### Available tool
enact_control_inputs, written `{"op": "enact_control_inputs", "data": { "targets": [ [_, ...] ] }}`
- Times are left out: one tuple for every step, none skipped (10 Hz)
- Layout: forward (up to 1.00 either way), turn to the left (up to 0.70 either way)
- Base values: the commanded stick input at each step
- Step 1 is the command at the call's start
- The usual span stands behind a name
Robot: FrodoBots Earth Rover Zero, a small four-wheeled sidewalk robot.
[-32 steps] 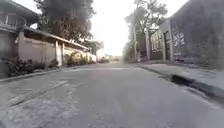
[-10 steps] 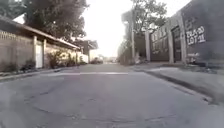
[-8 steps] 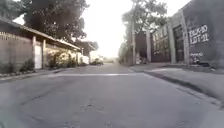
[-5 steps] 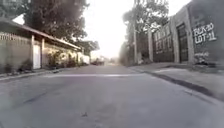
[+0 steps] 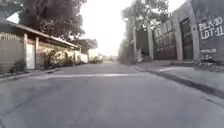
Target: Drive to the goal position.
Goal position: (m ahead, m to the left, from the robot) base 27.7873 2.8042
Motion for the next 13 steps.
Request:
{"op": "enact_control_inputs", "data": {
  "targets": [
    [1.0,0.02],
    [1.0,0.02],
    [1.0,0.02],
    [1.0,0.02],
    [1.0,0.02],
    [1.0,0.02],
    [1.0,0.02],
    [1.0,0.02],
    [1.0,0.02],
    [1.0,-0.02],
    [1.0,-0.35],
    [1.0,-0.38],
    [1.0,-0.01]
  ]
}}
